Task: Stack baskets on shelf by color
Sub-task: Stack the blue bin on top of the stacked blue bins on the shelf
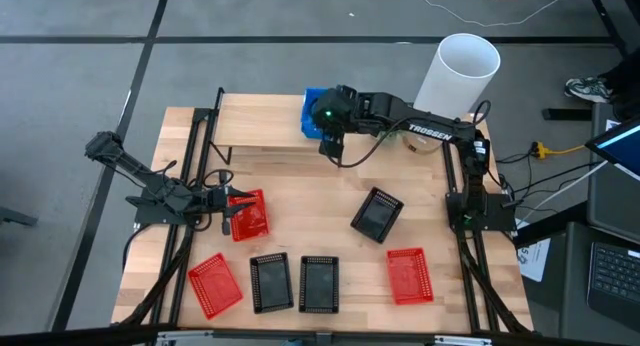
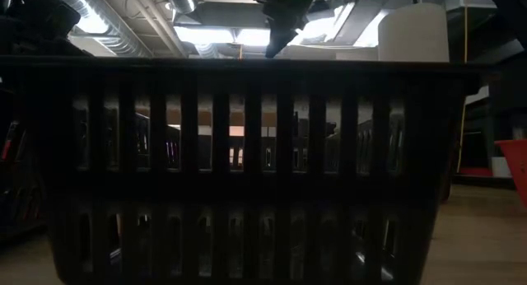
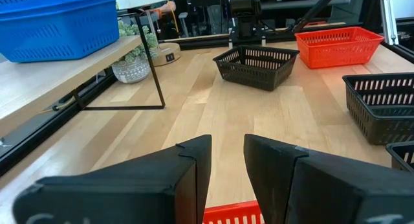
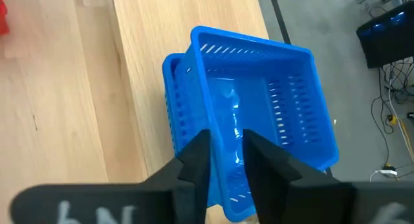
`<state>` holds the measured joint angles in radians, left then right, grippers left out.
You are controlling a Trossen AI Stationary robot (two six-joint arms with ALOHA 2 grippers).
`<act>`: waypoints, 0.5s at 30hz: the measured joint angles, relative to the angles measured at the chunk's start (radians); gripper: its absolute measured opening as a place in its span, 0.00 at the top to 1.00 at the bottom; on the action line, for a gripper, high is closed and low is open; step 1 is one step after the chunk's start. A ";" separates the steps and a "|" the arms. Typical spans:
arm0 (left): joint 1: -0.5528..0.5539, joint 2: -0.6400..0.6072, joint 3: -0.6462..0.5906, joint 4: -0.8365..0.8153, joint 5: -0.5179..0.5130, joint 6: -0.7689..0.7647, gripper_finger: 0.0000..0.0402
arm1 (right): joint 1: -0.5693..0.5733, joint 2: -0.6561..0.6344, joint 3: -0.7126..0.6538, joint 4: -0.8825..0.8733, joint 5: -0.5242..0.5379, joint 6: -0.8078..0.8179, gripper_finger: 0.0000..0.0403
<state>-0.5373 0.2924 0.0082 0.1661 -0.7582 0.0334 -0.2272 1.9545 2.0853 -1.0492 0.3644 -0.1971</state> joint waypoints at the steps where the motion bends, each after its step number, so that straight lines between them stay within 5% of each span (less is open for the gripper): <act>1: 0.000 0.000 0.000 0.000 0.000 0.000 0.79 | 0.000 0.000 0.000 0.000 0.000 0.007 0.76; 8: 0.000 0.000 0.000 0.000 0.000 0.002 0.79 | 0.044 -0.001 0.045 -0.005 0.009 0.039 0.72; 15: 0.000 0.000 0.000 0.000 0.000 0.003 0.79 | 0.050 -0.002 -0.024 0.066 0.193 0.012 0.72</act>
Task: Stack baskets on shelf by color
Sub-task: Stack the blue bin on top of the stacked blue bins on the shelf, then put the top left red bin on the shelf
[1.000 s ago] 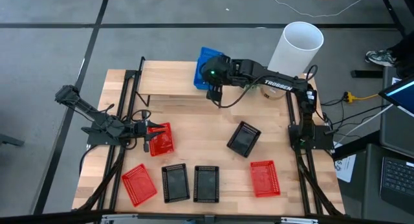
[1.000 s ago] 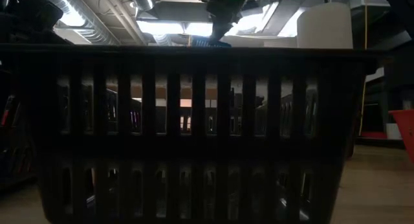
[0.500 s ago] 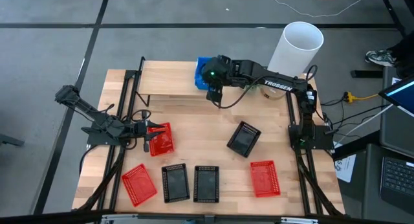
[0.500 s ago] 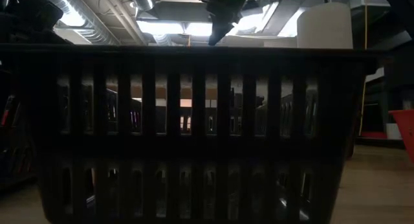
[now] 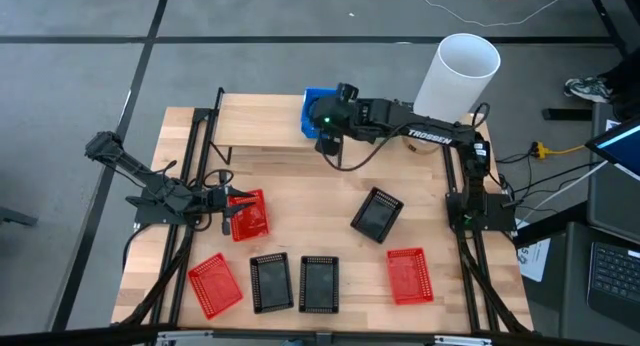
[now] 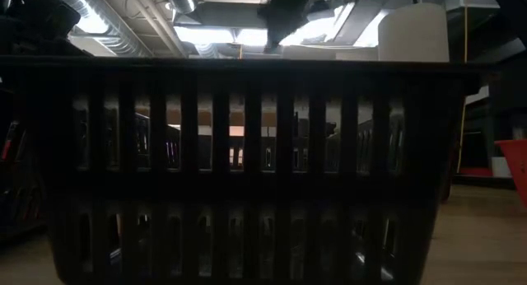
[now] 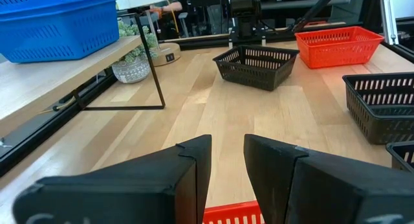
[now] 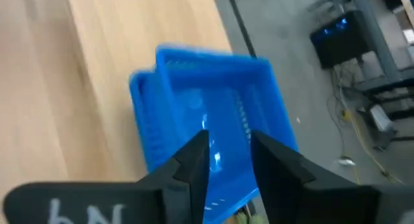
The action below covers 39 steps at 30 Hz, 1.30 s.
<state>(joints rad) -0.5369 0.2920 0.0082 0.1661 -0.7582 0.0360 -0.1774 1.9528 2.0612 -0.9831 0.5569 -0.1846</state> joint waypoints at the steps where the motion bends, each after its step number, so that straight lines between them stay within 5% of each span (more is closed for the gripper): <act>1: 0.000 0.000 0.000 0.000 0.000 0.000 0.79 | -0.002 0.001 -0.025 0.006 0.003 -0.001 0.72; 7: 0.000 0.000 0.000 -0.001 0.000 0.000 0.79 | 0.002 0.004 -0.103 0.049 -0.001 -0.008 0.71; 13: 0.000 0.000 0.000 0.000 0.000 -0.001 0.79 | 0.064 0.004 0.018 -0.074 -0.008 0.067 0.71; 20: 0.000 0.000 0.000 0.003 -0.002 0.000 0.79 | 0.171 0.001 0.150 -0.505 -0.345 0.319 0.71; 22: 0.000 0.000 0.000 0.007 -0.021 0.000 0.79 | 0.205 -0.001 0.128 -0.605 -0.369 0.338 0.71; 26: 0.000 0.000 0.000 0.008 0.023 -0.008 0.79 | 0.264 -0.086 -0.061 -0.537 -0.353 0.348 0.71; 29: -0.001 0.000 0.000 0.067 0.099 -0.055 0.79 | 0.320 -0.205 -0.269 -0.520 -0.304 0.480 0.71; 32: -0.001 0.004 0.014 0.117 0.063 -0.116 0.79 | 0.389 -0.345 -0.501 -0.435 -0.283 0.664 0.71; 36: 0.000 0.072 0.165 -0.124 -0.057 -0.150 0.81 | 0.492 -0.507 -0.738 -0.239 -0.277 0.827 0.71; 39: 0.000 0.168 0.353 -0.297 -0.032 -0.205 0.82 | 0.553 -0.588 -0.863 -0.093 -0.243 0.863 0.71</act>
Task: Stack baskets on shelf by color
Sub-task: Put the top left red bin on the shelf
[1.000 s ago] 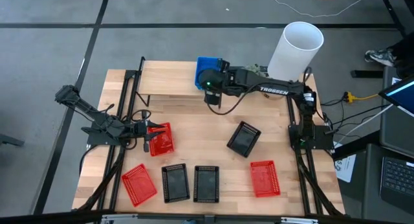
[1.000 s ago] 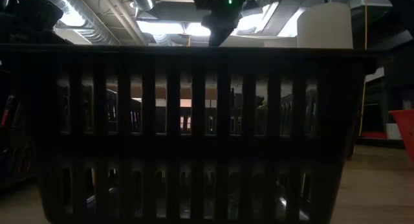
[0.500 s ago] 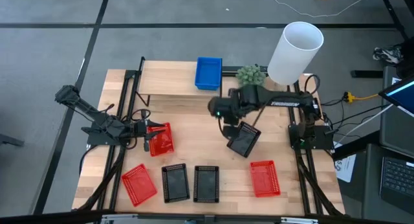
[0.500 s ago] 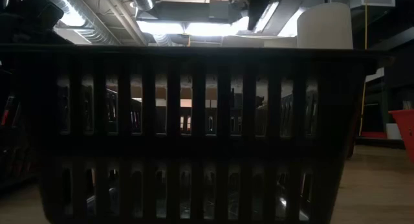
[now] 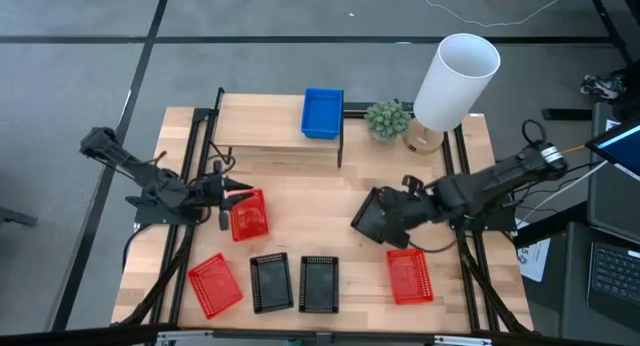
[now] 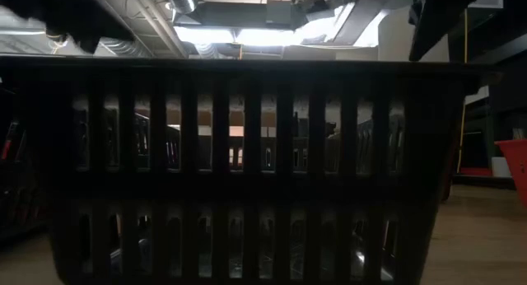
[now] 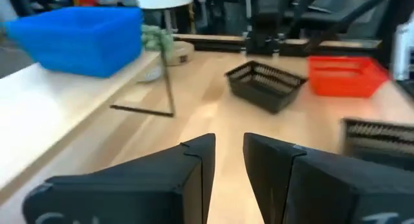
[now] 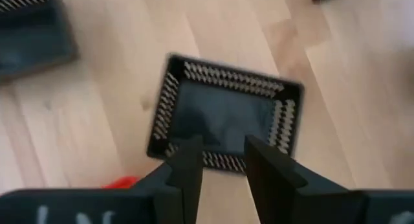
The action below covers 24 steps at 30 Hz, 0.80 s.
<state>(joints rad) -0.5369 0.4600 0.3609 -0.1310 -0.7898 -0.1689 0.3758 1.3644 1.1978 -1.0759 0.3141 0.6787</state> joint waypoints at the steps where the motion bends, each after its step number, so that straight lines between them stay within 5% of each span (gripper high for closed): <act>1: 0.000 0.042 0.063 -0.061 0.029 -0.038 0.82 | 0.014 -0.022 -0.033 0.042 0.017 0.002 0.71; 7: -0.001 0.359 0.384 -0.508 0.190 -0.352 0.82 | 0.055 -0.085 -0.177 0.195 0.135 -0.004 0.71; 11: 0.000 0.567 0.511 -0.772 0.228 -0.403 0.82 | 0.053 -0.085 -0.214 0.193 0.270 0.084 0.71; 17: 0.010 0.734 0.553 -0.798 0.238 -0.478 0.82 | 0.026 -0.086 -0.215 0.152 0.385 0.187 0.71; 24: 0.064 0.784 0.554 -0.801 0.478 -0.576 0.77 | -0.086 -0.118 -0.199 0.040 0.342 0.168 0.71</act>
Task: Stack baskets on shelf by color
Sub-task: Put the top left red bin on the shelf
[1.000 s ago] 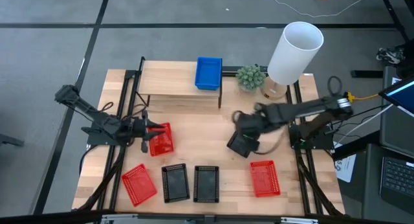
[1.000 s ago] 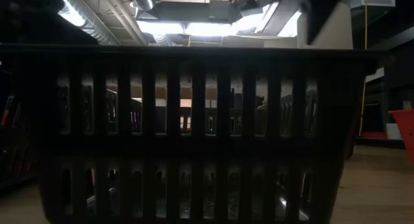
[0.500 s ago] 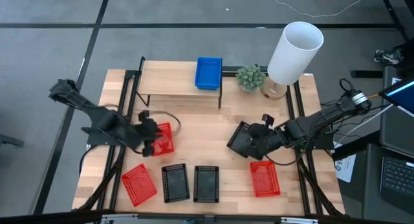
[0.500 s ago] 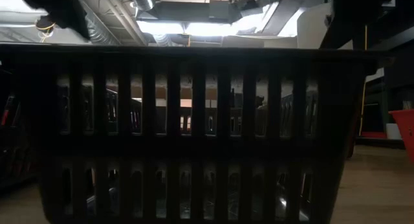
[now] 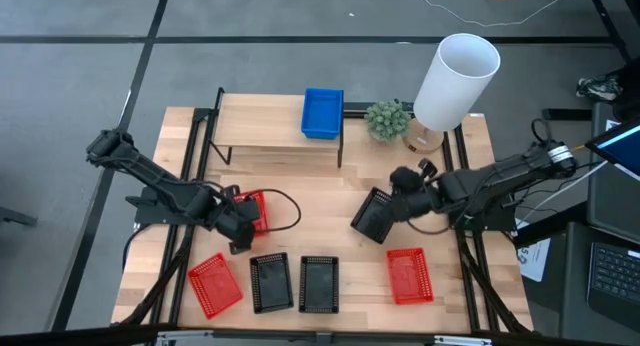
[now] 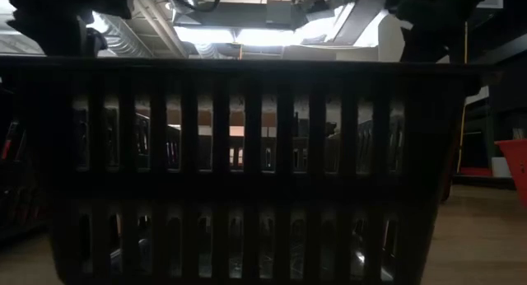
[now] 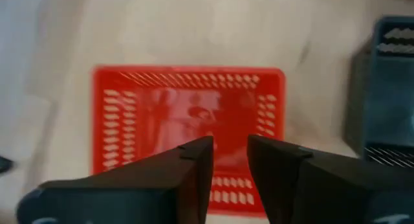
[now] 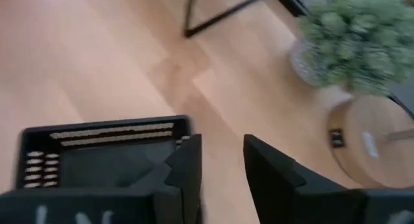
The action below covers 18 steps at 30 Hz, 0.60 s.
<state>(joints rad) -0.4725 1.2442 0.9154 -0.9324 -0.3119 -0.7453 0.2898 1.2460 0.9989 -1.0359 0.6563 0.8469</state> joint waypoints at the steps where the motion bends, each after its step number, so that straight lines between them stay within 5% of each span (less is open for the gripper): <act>1: 0.004 0.000 0.000 0.001 0.020 -0.008 0.76 | -0.022 -0.014 0.004 -0.012 -0.004 -0.015 0.71; 18: -0.015 0.002 -0.006 0.067 0.096 -0.011 0.69 | -0.143 -0.098 0.007 -0.026 -0.187 -0.146 0.71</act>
<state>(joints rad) -0.4877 1.2461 0.9089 -0.8650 -0.2160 -0.7567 0.1467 1.1481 1.0054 -1.0615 0.4690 0.7006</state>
